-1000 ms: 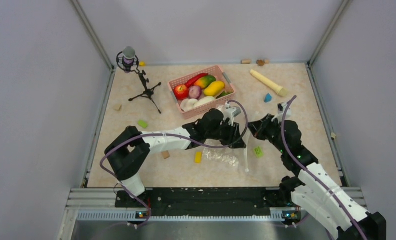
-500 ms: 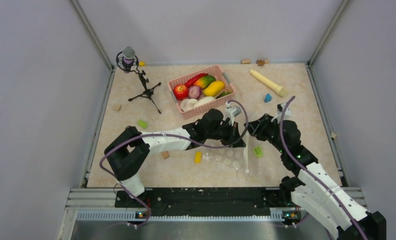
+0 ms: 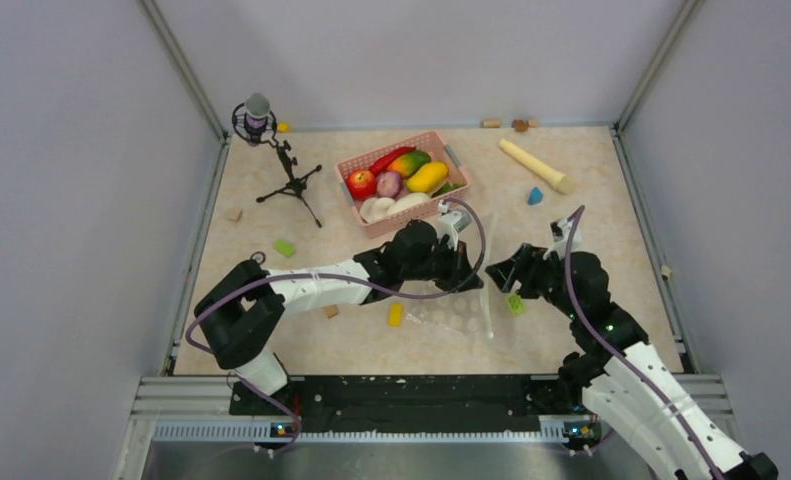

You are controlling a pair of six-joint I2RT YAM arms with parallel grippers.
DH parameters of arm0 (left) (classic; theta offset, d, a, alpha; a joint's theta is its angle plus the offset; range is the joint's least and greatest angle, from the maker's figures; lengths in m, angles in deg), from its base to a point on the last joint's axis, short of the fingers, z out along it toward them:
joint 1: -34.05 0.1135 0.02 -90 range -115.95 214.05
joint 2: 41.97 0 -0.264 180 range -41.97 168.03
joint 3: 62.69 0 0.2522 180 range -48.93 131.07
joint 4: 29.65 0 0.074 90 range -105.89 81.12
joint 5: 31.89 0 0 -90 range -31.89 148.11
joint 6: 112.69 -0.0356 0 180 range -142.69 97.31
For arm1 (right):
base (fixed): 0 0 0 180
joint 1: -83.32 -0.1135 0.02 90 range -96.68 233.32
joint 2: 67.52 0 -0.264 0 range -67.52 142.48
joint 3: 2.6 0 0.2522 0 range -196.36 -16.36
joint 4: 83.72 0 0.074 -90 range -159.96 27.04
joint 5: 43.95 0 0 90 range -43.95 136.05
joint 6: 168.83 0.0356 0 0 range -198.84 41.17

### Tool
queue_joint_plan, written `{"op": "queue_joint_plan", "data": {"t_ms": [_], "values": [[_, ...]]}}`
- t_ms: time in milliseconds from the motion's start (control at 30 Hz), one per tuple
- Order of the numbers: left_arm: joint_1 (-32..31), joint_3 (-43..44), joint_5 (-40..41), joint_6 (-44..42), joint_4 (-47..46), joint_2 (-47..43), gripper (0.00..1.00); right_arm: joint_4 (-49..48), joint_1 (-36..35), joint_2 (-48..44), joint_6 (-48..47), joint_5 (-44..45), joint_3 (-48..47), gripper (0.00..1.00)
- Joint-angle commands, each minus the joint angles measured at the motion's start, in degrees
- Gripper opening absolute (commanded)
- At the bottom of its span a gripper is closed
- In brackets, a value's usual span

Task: Place the food in the zip-top bag and seal the zipper
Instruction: Open the zipper of the food storage bag.

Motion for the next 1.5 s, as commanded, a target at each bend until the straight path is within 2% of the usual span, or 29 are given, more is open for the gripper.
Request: {"op": "queue_joint_plan", "data": {"t_ms": [0, 133, 367, 733, 933, 1200, 1467], "values": [[0.09, -0.46, 1.38, -1.09, -3.01, -2.26, 0.00, 3.07, -0.38, -2.46, -3.67, -5.11, -1.81, 0.68], [0.09, -0.25, 0.40, -0.47, -3.57, -1.94, 0.00, 3.20, -0.42, -1.61, -5.63, -6.84, -1.63, 0.66], [0.12, -0.24, -0.10, 0.34, -4.01, -1.57, 0.00, 3.80, -0.35, 2.16, -6.37, -2.81, -0.91, 0.58], [0.07, -0.83, -1.33, 0.16, -4.17, -2.13, 0.00, 0.31, -0.37, 4.70, -5.40, 1.53, 0.82, 0.57], [0.07, -1.20, -2.80, 0.24, -5.46, -1.99, 0.00, -5.63, -0.34, 4.25, -5.89, -6.61, 1.64, 0.57], [0.01, -2.41, -3.81, 0.39, -6.65, -3.44, 0.00, -6.30, -0.34, 6.83, -2.50, 2.21, 2.28, 0.57], [0.01, -4.83, 0.21, -0.97, -5.72, -7.26, 0.00, -6.13, -0.36, 11.87, -0.35, 9.41, 2.71, 0.55]]}}
